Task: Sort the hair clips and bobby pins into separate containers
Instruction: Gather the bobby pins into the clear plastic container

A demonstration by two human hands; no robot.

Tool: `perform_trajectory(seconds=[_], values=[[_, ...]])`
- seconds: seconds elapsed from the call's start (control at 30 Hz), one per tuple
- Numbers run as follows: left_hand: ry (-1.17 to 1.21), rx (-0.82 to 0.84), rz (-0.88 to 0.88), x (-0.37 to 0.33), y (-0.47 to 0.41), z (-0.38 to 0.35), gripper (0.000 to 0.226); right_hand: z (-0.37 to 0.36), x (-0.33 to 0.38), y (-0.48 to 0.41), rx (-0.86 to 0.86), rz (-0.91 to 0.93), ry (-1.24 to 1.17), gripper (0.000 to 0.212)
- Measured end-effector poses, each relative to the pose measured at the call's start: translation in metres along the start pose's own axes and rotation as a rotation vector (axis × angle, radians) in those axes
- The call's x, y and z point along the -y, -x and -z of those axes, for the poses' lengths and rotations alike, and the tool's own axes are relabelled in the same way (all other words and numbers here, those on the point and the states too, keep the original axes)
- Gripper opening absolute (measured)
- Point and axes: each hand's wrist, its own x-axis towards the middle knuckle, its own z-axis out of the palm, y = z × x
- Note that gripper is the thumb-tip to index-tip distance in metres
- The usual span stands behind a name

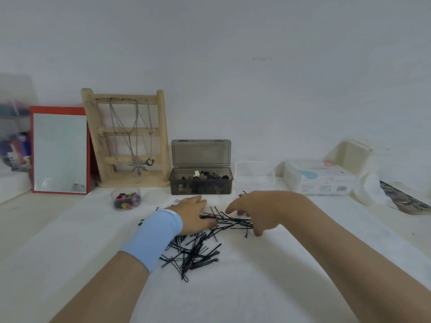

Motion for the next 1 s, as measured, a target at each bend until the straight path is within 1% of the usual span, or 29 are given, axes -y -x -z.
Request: perform_trajectory(seconds=[0.03,0.1,0.17,0.23,0.3,0.37,0.4,0.47,0.5,0.57,0.6,0.67,0.7,0.77,0.83,0.9,0.93,0.97,1.0], values=[[0.016,0.007,-0.004,0.001,-0.002,-0.003,0.079,-0.003,0.001,-0.002,0.006,-0.015,0.014,0.083],[0.04,-0.036,-0.044,0.0,-0.001,-0.002,0.072,-0.008,0.002,-0.005,-0.024,-0.032,0.021,0.077],[0.078,-0.068,-0.107,-0.003,0.002,0.002,0.059,-0.01,0.004,-0.009,-0.084,-0.019,-0.022,0.063],[0.158,-0.084,-0.165,-0.003,0.006,0.006,0.044,-0.011,0.006,-0.01,-0.129,0.046,-0.032,0.05],[0.224,-0.151,-0.158,0.005,0.01,0.01,0.037,-0.011,0.007,-0.01,-0.158,0.101,-0.083,0.045],[0.179,-0.252,-0.083,0.021,0.009,0.011,0.038,-0.012,0.01,-0.011,-0.166,0.132,-0.192,0.044],[0.139,-0.254,-0.031,0.029,0.008,0.01,0.041,-0.012,0.011,-0.011,-0.165,0.135,-0.228,0.044],[0.124,-0.153,0.033,0.038,0.007,0.003,0.047,-0.012,0.015,-0.011,-0.183,0.121,-0.243,0.047],[0.144,-0.115,0.033,0.04,0.008,0.0,0.049,-0.012,0.017,-0.013,-0.204,0.1,-0.234,0.05],[0.219,-0.125,-0.019,0.037,0.01,-0.002,0.043,-0.015,0.022,-0.018,-0.254,0.039,-0.216,0.051],[0.269,-0.144,-0.051,0.035,0.012,-0.002,0.037,-0.018,0.025,-0.022,-0.275,0.01,-0.224,0.044],[0.364,-0.154,-0.101,0.03,0.016,-0.001,0.03,-0.027,0.032,-0.03,-0.265,-0.02,-0.251,0.018],[0.406,-0.149,-0.119,0.029,0.018,-0.001,0.029,-0.031,0.035,-0.033,-0.26,-0.01,-0.266,0.013],[0.478,-0.178,-0.144,0.027,0.021,-0.004,0.027,-0.034,0.039,-0.035,-0.303,0.042,-0.318,0.021],[0.522,-0.268,-0.139,0.028,0.02,-0.005,0.029,-0.032,0.038,-0.032,-0.352,0.103,-0.366,0.031],[0.462,-0.36,-0.109,0.03,0.015,-0.002,0.039,-0.027,0.035,-0.03,-0.373,0.117,-0.448,0.035],[0.378,-0.369,-0.1,0.031,0.011,0.0,0.047,-0.025,0.034,-0.028,-0.375,0.108,-0.527,0.036],[0.279,-0.34,-0.096,0.03,0.007,0.003,0.059,-0.023,0.033,-0.027,-0.382,0.094,-0.575,0.038],[0.189,-0.272,-0.095,0.03,0.002,0.005,0.072,-0.021,0.032,-0.026,-0.394,0.086,-0.582,0.04]])
